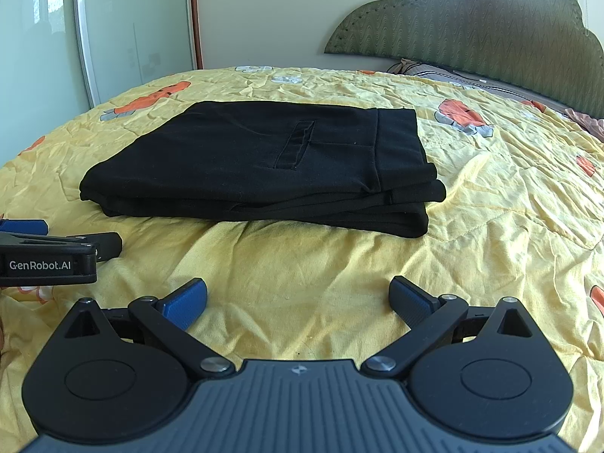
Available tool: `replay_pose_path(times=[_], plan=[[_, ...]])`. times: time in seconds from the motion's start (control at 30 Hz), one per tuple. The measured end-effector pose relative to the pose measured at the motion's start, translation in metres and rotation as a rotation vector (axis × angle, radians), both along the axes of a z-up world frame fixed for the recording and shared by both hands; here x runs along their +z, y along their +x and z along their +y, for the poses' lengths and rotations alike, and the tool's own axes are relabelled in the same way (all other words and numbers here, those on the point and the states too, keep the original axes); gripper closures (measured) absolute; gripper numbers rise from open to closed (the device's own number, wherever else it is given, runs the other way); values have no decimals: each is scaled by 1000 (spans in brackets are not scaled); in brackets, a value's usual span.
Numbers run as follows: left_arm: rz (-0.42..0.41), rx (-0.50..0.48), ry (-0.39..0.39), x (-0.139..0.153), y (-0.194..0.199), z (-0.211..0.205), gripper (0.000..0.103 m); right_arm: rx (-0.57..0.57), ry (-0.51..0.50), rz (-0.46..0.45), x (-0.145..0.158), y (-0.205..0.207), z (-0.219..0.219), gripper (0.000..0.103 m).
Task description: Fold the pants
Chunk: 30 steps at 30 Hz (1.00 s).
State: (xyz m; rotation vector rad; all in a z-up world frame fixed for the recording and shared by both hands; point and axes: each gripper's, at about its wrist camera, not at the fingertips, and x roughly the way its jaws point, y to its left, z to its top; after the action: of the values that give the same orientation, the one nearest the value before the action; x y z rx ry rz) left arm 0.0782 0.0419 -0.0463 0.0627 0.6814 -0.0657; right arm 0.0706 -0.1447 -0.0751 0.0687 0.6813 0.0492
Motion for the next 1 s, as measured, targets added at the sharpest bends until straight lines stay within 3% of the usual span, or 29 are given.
replay_pose_path(times=[1.0], plan=[[0,12,-7,0,-2,1,0,3,1,0,0,0,-1,0]])
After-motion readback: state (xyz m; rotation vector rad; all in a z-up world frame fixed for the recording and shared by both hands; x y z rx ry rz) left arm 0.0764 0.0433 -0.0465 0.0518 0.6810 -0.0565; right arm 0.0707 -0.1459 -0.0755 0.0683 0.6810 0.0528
